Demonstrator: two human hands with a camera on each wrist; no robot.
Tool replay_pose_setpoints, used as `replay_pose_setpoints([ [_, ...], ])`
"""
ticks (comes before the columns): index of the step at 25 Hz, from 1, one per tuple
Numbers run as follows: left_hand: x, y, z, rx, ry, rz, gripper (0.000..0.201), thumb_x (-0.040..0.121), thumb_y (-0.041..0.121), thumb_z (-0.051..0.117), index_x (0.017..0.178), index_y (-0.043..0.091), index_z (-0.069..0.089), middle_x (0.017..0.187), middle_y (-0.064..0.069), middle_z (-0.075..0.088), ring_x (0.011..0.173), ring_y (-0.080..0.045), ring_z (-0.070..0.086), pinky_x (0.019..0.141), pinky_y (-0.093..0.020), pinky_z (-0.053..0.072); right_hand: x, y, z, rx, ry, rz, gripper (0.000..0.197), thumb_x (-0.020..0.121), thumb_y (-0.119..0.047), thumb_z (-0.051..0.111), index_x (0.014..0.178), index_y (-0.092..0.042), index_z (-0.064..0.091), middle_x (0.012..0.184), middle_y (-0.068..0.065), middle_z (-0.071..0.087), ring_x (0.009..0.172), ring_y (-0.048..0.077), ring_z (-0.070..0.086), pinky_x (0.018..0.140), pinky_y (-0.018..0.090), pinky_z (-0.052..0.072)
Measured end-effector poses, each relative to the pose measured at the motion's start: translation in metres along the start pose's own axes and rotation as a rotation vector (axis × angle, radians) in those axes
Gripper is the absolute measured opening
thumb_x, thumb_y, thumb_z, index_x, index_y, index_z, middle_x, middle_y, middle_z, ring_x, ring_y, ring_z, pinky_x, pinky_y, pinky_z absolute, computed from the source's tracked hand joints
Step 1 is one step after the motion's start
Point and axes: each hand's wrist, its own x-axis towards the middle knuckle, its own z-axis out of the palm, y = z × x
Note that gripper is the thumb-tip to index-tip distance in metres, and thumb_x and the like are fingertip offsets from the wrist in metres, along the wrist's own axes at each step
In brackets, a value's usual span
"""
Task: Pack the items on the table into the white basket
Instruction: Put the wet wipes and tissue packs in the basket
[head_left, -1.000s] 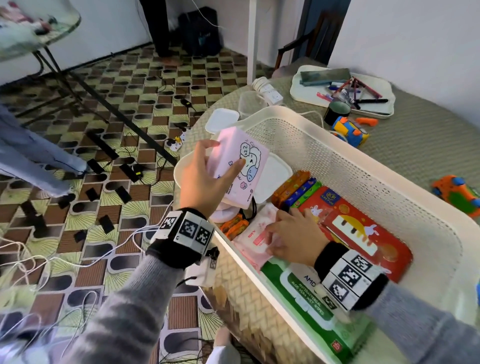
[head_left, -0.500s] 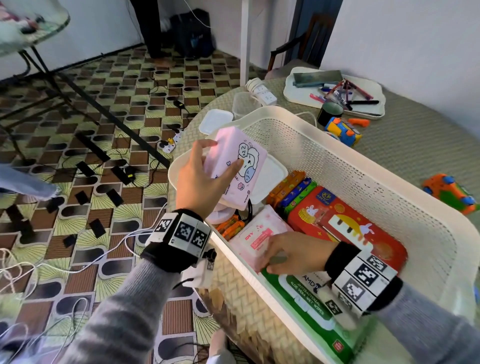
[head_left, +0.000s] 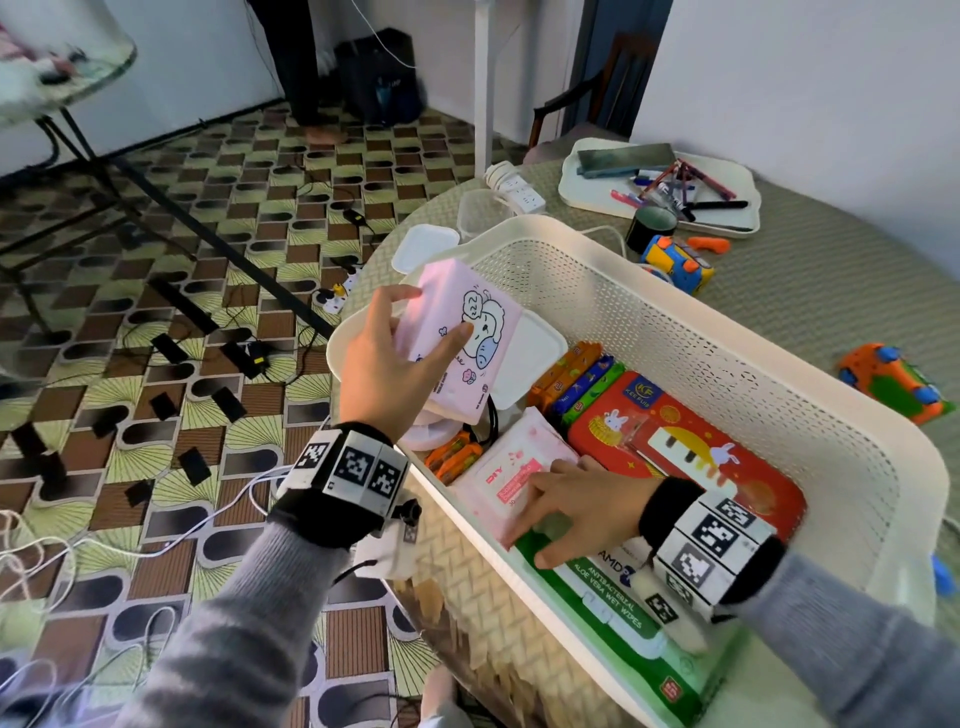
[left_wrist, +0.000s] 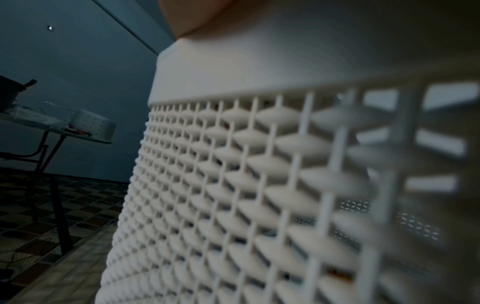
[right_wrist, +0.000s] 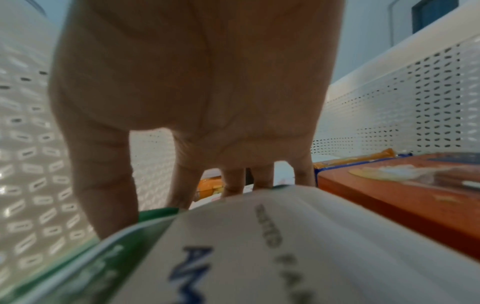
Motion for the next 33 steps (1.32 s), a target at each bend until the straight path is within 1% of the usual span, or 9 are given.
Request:
replay_pose_setpoints([
  [5, 0.000, 0.001, 0.000, 0.028, -0.013, 0.015, 0.047, 0.079, 0.044, 0.072, 0.114, 0.028, 0.045, 0.079, 0.016, 0.061, 0.062, 0.002, 0.065, 0.054, -0.027, 0.057, -0.008, 0.021, -0.026, 0.293, 0.660, -0.060, 0.024, 0.089, -0.023, 0.063, 0.113, -0.019, 0.067, 0.095, -0.014, 0.054, 0.094, 0.007, 0.052, 0.083, 0.024, 0.041],
  [9, -0.001, -0.002, -0.001, 0.071, -0.024, 0.034, 0.050, 0.076, 0.052, 0.071, 0.113, 0.031, 0.046, 0.081, -0.001, 0.067, 0.068, -0.016, 0.067, 0.061, -0.042, 0.058, -0.024, 0.053, -0.044, -0.036, 1.255, 0.118, 0.027, 0.083, -0.013, 0.067, 0.111, -0.014, 0.066, 0.101, 0.007, 0.059, 0.097, 0.027, 0.052, 0.081, 0.042, 0.044],
  [11, -0.001, 0.001, 0.000, 0.105, -0.037, 0.060, 0.051, 0.075, 0.053, 0.072, 0.114, 0.031, 0.049, 0.081, -0.007, 0.066, 0.068, -0.012, 0.064, 0.061, -0.033, 0.056, -0.038, 0.070, -0.051, -0.097, 1.429, 0.313, 0.035, 0.079, -0.011, 0.069, 0.114, -0.013, 0.063, 0.108, 0.012, 0.056, 0.102, 0.033, 0.050, 0.084, 0.045, 0.041],
  [13, -0.001, 0.007, 0.000, 0.128, -0.058, 0.071, 0.050, 0.075, 0.047, 0.074, 0.115, 0.028, 0.051, 0.081, 0.000, 0.065, 0.063, 0.003, 0.060, 0.051, -0.011, 0.046, -0.051, 0.086, -0.054, -0.089, 1.455, 0.516, 0.043, 0.079, -0.016, 0.070, 0.120, -0.014, 0.058, 0.114, 0.016, 0.054, 0.106, 0.037, 0.048, 0.085, 0.046, 0.038],
  [15, 0.000, 0.017, -0.002, 0.087, -0.106, 0.037, 0.049, 0.075, 0.044, 0.075, 0.115, 0.031, 0.049, 0.087, 0.002, 0.067, 0.067, 0.003, 0.062, 0.052, -0.008, 0.047, -0.057, 0.098, -0.052, -0.022, 1.365, 0.626, 0.047, 0.082, -0.020, 0.069, 0.126, -0.016, 0.054, 0.116, 0.016, 0.055, 0.108, 0.037, 0.049, 0.086, 0.048, 0.040],
  [19, 0.010, 0.052, -0.016, 0.091, -0.364, 0.021, 0.060, 0.076, 0.043, 0.071, 0.126, 0.038, 0.038, 0.096, -0.001, 0.067, 0.074, -0.009, 0.070, 0.059, -0.028, 0.059, -0.059, 0.106, -0.045, 0.178, 1.351, 0.560, 0.038, 0.090, -0.010, 0.058, 0.125, -0.022, 0.056, 0.112, 0.009, 0.065, 0.098, 0.028, 0.060, 0.081, 0.041, 0.048],
  [25, 0.054, 0.116, -0.008, 0.283, -0.727, 0.117, 0.068, 0.087, 0.029, 0.063, 0.141, 0.039, 0.023, 0.100, 0.010, 0.052, 0.070, -0.007, 0.068, 0.052, -0.020, 0.054, -0.056, 0.104, -0.045, 0.200, 1.374, 0.567, 0.039, 0.091, -0.004, 0.053, 0.123, -0.025, 0.057, 0.110, 0.007, 0.066, 0.093, 0.027, 0.063, 0.080, 0.039, 0.051],
  [31, 0.078, 0.102, 0.047, 0.654, -1.037, 0.133, 0.069, 0.079, 0.047, 0.071, 0.133, 0.039, 0.028, 0.105, -0.010, 0.063, 0.095, -0.025, 0.062, 0.085, -0.033, 0.048, -0.057, 0.106, -0.045, 0.185, 1.410, 0.536, 0.038, 0.088, -0.003, 0.053, 0.120, -0.022, 0.059, 0.103, 0.008, 0.067, 0.080, 0.029, 0.063, 0.074, 0.039, 0.050],
  [33, 0.080, 0.082, 0.062, 0.706, -1.133, 0.092, 0.071, 0.077, 0.043, 0.075, 0.131, 0.035, 0.029, 0.101, -0.013, 0.066, 0.091, -0.027, 0.064, 0.085, -0.040, 0.053, -0.056, 0.106, -0.045, 0.188, 1.395, 0.547, 0.039, 0.088, -0.003, 0.052, 0.121, -0.023, 0.059, 0.107, 0.008, 0.067, 0.087, 0.028, 0.064, 0.078, 0.042, 0.051],
])
